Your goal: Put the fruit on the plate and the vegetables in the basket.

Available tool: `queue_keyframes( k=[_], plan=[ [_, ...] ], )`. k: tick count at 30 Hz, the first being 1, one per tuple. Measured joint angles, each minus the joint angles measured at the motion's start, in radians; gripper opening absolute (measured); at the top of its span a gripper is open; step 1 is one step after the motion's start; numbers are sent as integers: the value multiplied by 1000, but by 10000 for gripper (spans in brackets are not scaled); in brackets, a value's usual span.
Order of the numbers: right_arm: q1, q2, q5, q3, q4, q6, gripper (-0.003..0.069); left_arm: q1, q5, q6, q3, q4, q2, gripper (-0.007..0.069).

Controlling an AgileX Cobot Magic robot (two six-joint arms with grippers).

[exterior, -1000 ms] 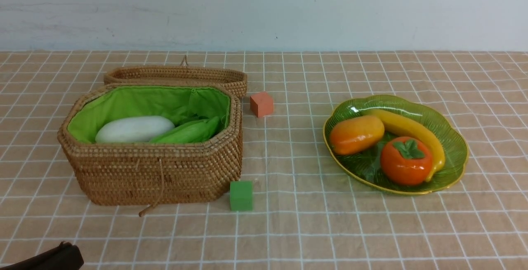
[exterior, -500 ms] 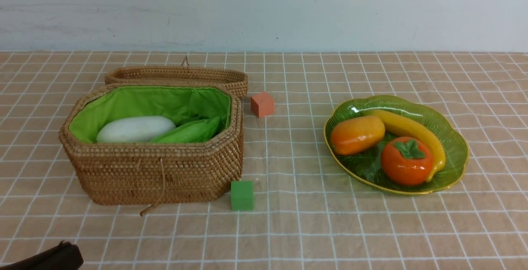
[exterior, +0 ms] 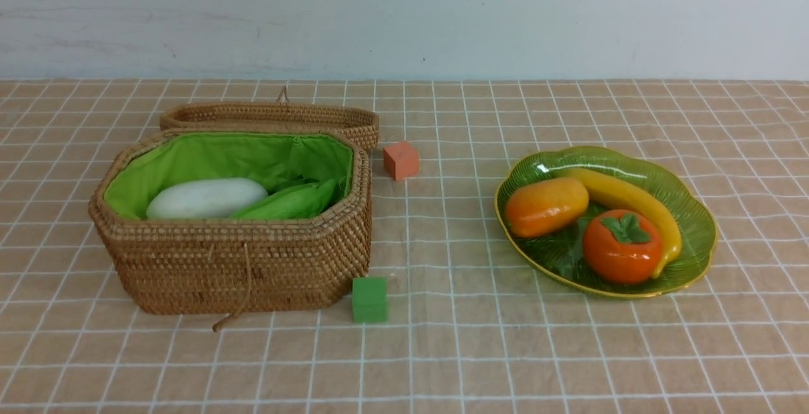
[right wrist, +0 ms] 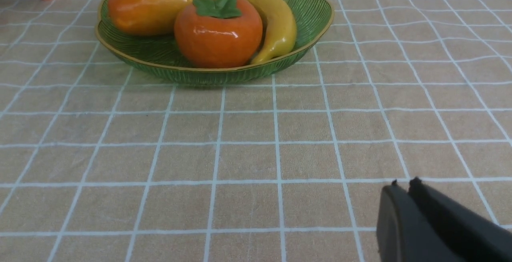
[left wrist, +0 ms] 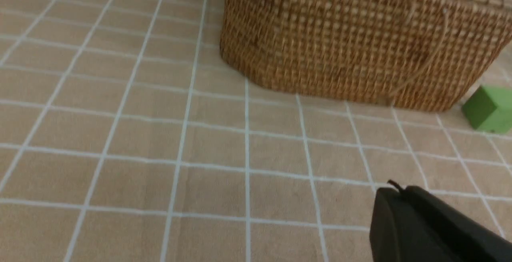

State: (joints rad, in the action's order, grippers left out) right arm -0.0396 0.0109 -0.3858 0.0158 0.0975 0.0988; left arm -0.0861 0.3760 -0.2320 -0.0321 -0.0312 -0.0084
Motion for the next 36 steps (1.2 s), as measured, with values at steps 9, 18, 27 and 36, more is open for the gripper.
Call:
queue_keyframes(
  k=[9,18,27,36],
  plan=[
    [0,0,0,0,0,0,52,0,5,0,1,2,0,-13],
    [0,0,0,0,0,0,62,0,6,0,1,2,0,-13],
    [0,0,0,0,0,0,73,0,6,0,1,2,0,-10],
    [0,0,0,0,-1,0,85,0,6,0,1,2,0,-6]
  ],
)
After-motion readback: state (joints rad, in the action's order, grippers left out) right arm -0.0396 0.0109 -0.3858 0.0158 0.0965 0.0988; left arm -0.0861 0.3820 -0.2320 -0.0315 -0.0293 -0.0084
